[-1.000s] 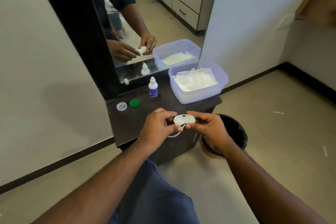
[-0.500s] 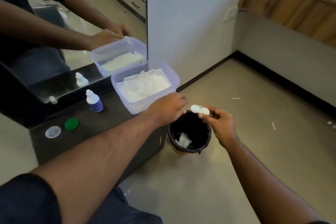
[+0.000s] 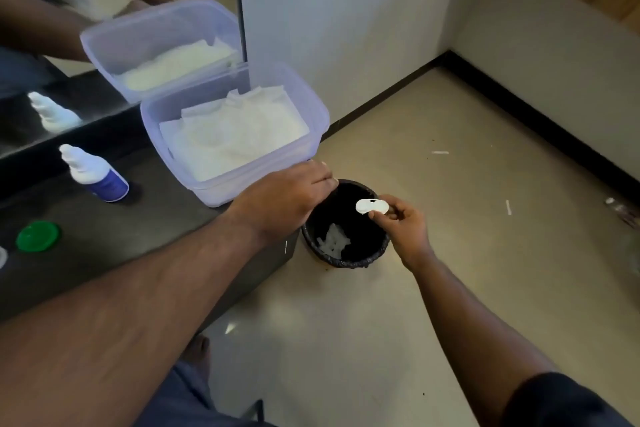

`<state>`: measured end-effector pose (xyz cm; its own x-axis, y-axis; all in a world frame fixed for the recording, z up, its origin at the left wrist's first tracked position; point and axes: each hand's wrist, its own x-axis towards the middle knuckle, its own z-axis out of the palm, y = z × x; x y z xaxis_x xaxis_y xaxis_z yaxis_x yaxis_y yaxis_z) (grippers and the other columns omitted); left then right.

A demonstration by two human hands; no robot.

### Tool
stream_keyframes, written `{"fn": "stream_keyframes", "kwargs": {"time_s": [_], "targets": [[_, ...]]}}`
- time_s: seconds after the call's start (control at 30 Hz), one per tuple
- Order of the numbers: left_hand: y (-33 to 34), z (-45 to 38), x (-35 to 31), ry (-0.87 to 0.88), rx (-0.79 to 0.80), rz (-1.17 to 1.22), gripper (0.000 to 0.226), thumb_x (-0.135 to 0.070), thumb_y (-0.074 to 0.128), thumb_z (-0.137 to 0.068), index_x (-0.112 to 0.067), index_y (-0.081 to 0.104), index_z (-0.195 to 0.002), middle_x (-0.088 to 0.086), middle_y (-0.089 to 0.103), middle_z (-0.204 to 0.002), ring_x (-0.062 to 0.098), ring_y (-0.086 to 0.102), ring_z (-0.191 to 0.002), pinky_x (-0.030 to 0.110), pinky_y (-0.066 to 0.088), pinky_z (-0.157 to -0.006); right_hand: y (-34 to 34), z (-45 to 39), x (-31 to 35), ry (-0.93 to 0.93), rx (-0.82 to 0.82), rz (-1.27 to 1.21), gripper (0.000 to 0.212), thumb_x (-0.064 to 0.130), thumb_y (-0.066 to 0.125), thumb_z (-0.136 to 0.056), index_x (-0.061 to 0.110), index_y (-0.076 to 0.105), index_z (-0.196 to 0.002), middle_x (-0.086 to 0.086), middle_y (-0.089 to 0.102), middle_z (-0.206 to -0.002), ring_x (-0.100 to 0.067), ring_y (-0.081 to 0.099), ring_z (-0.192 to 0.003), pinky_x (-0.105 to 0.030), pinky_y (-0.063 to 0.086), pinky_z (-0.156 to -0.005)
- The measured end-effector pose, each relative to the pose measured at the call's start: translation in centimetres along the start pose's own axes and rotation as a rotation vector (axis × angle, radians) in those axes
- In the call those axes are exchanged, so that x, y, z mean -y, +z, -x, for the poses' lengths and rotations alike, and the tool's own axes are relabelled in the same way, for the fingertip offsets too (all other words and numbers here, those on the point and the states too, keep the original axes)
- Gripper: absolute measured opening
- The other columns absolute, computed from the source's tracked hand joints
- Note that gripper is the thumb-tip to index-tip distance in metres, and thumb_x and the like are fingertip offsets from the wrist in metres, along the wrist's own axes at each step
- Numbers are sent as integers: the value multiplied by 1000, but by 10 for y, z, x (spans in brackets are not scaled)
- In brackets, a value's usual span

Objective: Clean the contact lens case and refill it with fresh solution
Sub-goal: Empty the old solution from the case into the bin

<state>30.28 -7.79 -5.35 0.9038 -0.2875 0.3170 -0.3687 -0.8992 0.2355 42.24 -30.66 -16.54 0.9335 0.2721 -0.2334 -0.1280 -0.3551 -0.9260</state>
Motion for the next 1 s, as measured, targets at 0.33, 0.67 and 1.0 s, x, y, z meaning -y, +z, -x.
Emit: {"fn": "stream_keyframes", "kwargs": {"time_s": [0.33,0.67,1.0], "targets": [[3,0,2,29,-32,-46,29,10,58,-80,1,66,-107,13,65,-99,30,63,-90,40,57,-62,4,-32,-25,-71,74,618,39,7,69,-80,14,65,-118,-3,57,-85,-18,55,-77,-24,40,-68],[6,0,3,44,-63,-64,32,11,62,-76,0,67,-106,13,66,-100,30,65,-91,38,58,-67,18,-60,2,-406,309,1235,34,6,52,-88,10,58,-121,-14,56,-108,-32,50,-106,-33,42,-78],[9,0,4,35,-60,-102,28,7,49,-80,-2,67,-101,13,65,-99,30,64,-91,40,56,-64,26,-68,57,-750,579,1804,32,11,57,-88,9,54,-120,-11,54,-117,-28,50,-110,-37,45,-92]]}}
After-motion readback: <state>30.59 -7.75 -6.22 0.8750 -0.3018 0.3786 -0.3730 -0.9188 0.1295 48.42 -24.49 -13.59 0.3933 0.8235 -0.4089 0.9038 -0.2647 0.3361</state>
